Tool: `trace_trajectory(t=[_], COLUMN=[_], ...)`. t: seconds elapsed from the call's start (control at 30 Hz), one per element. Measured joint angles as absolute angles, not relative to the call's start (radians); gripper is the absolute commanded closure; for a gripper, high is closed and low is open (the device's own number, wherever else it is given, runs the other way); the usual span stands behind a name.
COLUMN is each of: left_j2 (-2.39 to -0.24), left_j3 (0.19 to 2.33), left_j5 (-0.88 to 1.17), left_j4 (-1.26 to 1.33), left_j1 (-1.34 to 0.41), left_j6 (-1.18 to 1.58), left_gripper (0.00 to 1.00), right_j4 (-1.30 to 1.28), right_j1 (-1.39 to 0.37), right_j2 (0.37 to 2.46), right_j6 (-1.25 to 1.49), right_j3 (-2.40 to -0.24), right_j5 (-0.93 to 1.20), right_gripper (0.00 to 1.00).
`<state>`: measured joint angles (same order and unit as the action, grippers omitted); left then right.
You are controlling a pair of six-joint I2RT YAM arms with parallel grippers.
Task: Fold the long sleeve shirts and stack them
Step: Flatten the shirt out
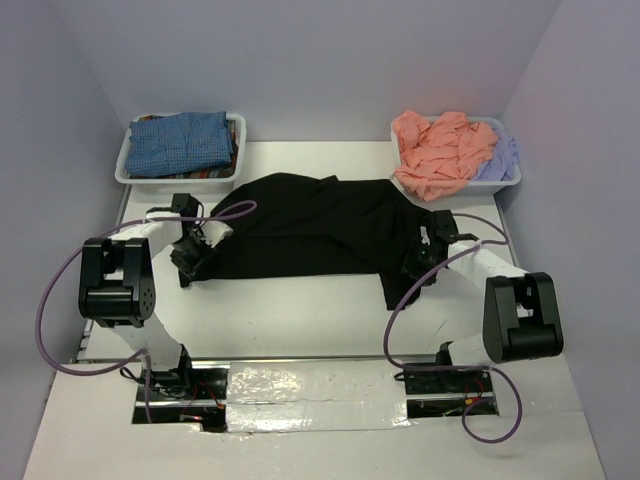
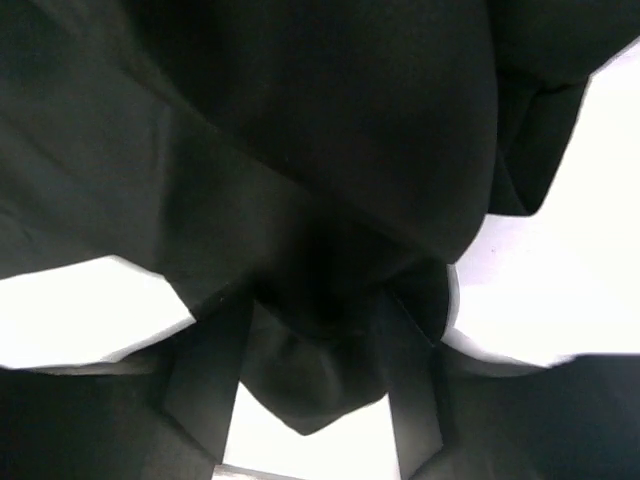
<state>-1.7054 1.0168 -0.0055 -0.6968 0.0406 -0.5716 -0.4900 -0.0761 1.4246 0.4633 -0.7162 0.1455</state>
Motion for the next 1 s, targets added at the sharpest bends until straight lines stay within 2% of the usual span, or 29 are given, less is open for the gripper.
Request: trace_trajectory(t=[0.03, 0.07, 0.13, 0.27, 0.43, 0.6, 0.7, 0.87, 1.0], left_j2=[-1.699, -1.693, -1.678, -1.607, -1.427, -1.340, -1.361, -1.454, -1.491], left_j3=[1.010, 1.004, 0.989, 0.917, 0.806, 0.882, 0.912, 0.925, 0.956], left_j5=[-0.012, -0.018, -0.020, -0.052, -0.113, -0.081, -0.060, -0.058, -0.064], left_j4=[-0.687, -0.677, -0.666, -0.638, -0.709, -0.800, -0.787, -0.779, -0.776], left_j1=[0.040, 0.040, 0.040, 0.038, 0.046, 0.049, 0.047, 0.044, 0.043], left_j6=[-0.572, -0.577, -0.588, -0.667, -0.846, -0.915, -0.914, -0.909, -0.892], left_gripper=[0.86, 1.00, 1.00, 1.00, 1.00, 1.00, 1.00, 1.00, 1.00], right_j4=[-0.480, -0.473, -0.472, -0.517, -0.650, -0.765, -0.772, -0.762, -0.767], right_j1=[-0.076, -0.076, -0.076, -0.072, -0.071, -0.068, -0.068, -0.068, -0.078], right_j2=[1.416, 1.410, 1.388, 1.274, 0.986, 0.820, 0.833, 1.000, 1.159], right_j6=[0.463, 0.477, 0.479, 0.500, 0.573, 0.602, 0.599, 0.572, 0.525], right_j3=[-0.706, -0.698, -0.677, -0.624, -0.609, -0.693, -0.701, -0.738, -0.982], right_j5=[0.152, 0.162, 0.165, 0.145, 0.139, 0.104, 0.113, 0.120, 0.090], right_gripper=[0.71, 0.88, 1.00, 1.00, 1.00, 1.00, 1.00, 1.00, 1.00])
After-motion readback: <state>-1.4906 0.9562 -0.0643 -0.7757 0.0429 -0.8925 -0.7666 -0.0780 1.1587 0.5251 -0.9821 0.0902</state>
